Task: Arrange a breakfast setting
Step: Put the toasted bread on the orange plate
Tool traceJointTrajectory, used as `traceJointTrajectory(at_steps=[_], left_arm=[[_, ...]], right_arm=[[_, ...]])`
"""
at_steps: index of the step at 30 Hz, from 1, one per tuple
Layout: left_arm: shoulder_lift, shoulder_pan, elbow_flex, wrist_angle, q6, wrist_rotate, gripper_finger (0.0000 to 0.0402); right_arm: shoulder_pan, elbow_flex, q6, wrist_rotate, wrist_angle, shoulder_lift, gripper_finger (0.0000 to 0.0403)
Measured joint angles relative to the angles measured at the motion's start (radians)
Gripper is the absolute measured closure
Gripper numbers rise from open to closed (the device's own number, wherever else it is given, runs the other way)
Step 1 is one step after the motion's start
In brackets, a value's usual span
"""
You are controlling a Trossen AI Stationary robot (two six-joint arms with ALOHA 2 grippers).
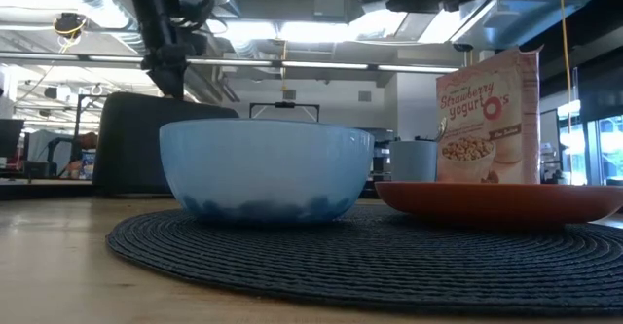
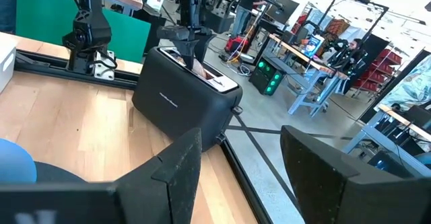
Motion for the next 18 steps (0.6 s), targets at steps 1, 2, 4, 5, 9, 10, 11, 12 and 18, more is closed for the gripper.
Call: traceJointTrajectory(at_steps=[1,2,4,5,9,10,11,12,18], left_arm=[[0.000,0.000,-0.001,0.004,0.000,-0.005,0.0224],[0.000,0.000,-0.001,0.006,0.000,-0.012,0.0230],[0.000,0.000,-0.001,0.014,0.004,-0.015,0.0247],[0.000,0.000,-0.001,0.016,0.004,-0.015,0.0258],[0.000,0.000,-0.001,0.016,0.005,-0.015,0.0305],[0.000,0.000,-0.001,0.015,0.006,-0.015,0.0316],[0.000,0.000,-0.001,0.016,0.007,-0.014,0.0327],[0.000,0.000,-0.001,0.015,0.008,-0.014,0.0336],[0.000,0.000,-0.001,0.015,0.009,-0.014,0.0360]], right_arm=[[0.000,0.000,0.000,0.000,0.000,0.000,0.0210],[0.000,0.000,0.000,0.000,0.000,0.000,0.0210],[0.000,0.000,0.000,0.000,0.000,0.000,0.0210],[0.000,0.000,0.000,0.000,0.000,0.000,0.0210],[0.000,0.000,0.000,0.000,0.000,0.000,0.0210],[0.000,0.000,0.000,0.000,0.000,0.000,0.0210],[0.000,0.000,0.000,0.000,0.000,0.000,0.0210],[0.000,0.000,0.000,0.000,0.000,0.000,0.0210],[0.000,0.000,0.000,0.000,0.000,0.000,0.0210]])
